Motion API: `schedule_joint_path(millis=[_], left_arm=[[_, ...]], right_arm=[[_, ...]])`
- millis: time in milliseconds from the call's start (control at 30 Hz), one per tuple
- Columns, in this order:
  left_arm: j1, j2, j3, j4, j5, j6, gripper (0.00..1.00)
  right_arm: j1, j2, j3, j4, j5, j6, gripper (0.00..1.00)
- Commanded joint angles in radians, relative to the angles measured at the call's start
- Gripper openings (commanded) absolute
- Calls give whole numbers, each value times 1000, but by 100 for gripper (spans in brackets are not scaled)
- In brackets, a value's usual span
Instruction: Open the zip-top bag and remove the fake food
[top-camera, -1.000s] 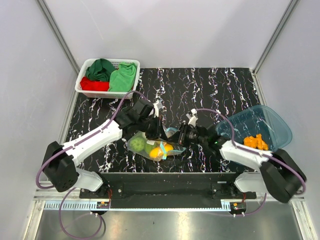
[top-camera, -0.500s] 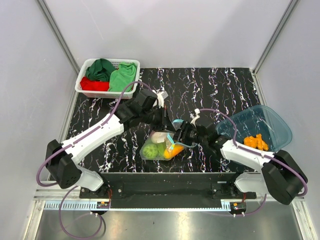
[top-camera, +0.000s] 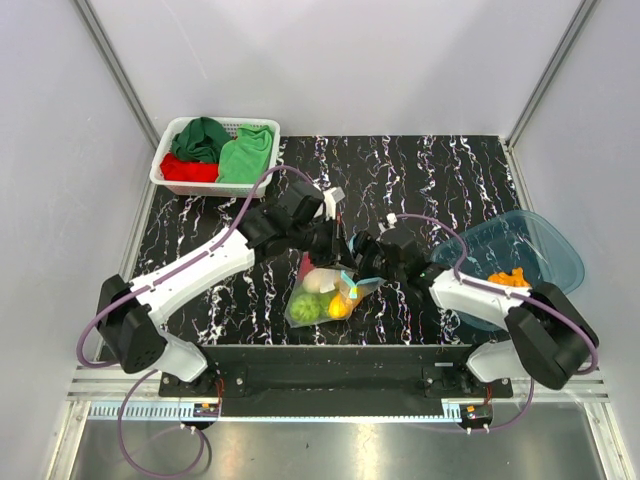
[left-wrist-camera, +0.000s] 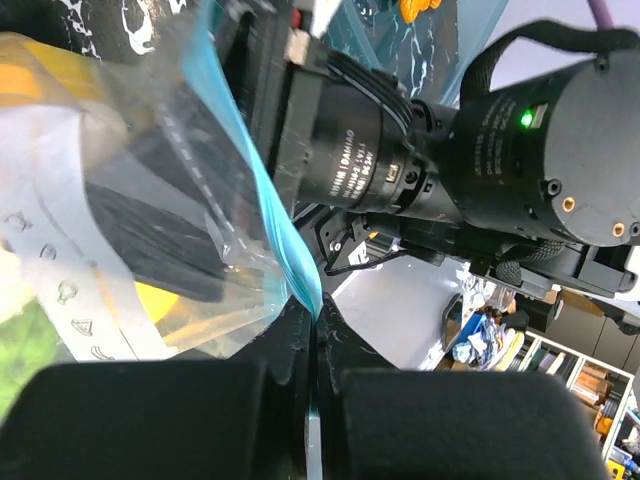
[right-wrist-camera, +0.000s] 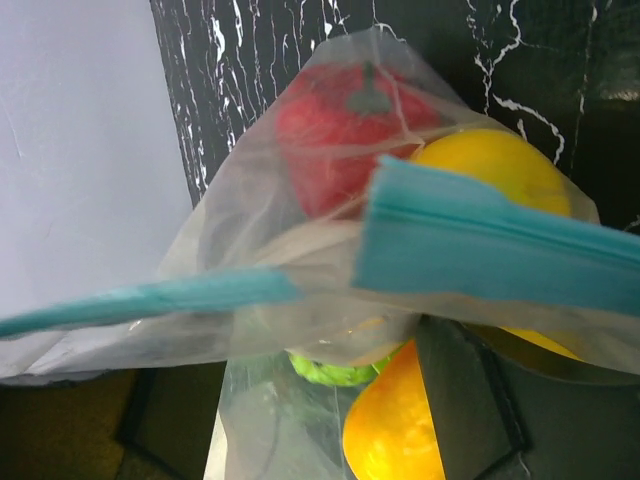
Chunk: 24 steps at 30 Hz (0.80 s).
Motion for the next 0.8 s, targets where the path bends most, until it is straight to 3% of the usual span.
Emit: schedule_joint_path(millis=[0,167,233,367,533,767], left_arm=[[-29,-18,50,52,77,-21,0],[2,-38,39,13,35,6,0],[23,-53,18,2,14,11,0],[88,-104,-16,-1,-60,17,0],[137,-161,-33,-1,-132,33,0],[143,-142,-62,22,-83,26,0]], right_arm=[[3,77,72,10,68,-2,78],[2,34,109,-86,26,-45,46],[3,-38,116,-179,46,-80,44],[2,-152,141,-354,60,-134,27],[2,-262,204,-590,81,-215,15],[2,-353,410,-834,219,-329,13]])
